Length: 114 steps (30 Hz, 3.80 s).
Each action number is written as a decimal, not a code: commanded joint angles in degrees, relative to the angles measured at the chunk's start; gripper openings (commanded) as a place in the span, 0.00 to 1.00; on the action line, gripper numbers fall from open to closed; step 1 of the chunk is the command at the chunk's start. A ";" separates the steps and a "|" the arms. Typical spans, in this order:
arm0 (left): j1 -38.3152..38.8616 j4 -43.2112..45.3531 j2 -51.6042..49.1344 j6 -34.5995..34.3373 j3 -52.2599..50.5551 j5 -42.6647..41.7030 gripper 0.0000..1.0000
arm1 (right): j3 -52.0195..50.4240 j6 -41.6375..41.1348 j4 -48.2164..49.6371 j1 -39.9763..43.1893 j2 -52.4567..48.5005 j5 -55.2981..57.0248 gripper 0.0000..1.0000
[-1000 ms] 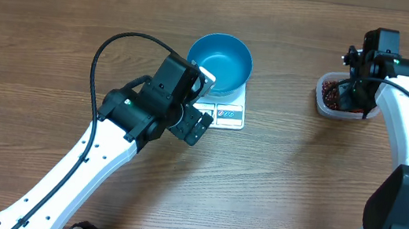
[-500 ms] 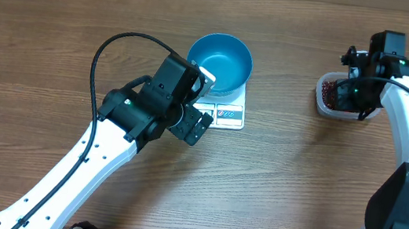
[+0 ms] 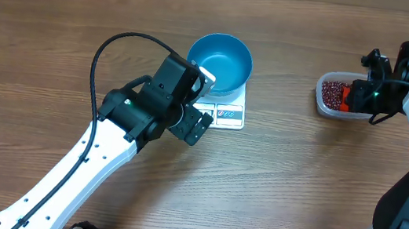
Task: Scoop item into bowl and weigh 150g on scale
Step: 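Lower the red scoop with the right gripper into the bean container, then drag the scoop through the beans with the right gripper to fill it, then lift the filled scoop and carry it left over the blue bowl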
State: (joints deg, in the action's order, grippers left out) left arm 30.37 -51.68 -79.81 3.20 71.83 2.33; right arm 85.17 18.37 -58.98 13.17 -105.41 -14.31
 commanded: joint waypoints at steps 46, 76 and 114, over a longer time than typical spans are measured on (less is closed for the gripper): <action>0.02 0.07 1.18 0.87 0.33 -0.46 1.00 | -8.39 -2.73 6.27 7.28 -1.44 -23.67 0.04; 0.02 0.07 1.18 0.87 0.33 -0.46 1.00 | -8.39 -2.91 4.24 18.78 -1.44 -38.86 0.04; 0.02 0.07 1.18 0.87 0.33 -0.46 1.00 | -8.37 -2.97 1.25 21.66 -1.44 -68.11 0.04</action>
State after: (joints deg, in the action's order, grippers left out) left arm 30.37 -51.68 -79.81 3.20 71.83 2.31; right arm 77.12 15.03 -57.69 36.99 -106.59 -75.99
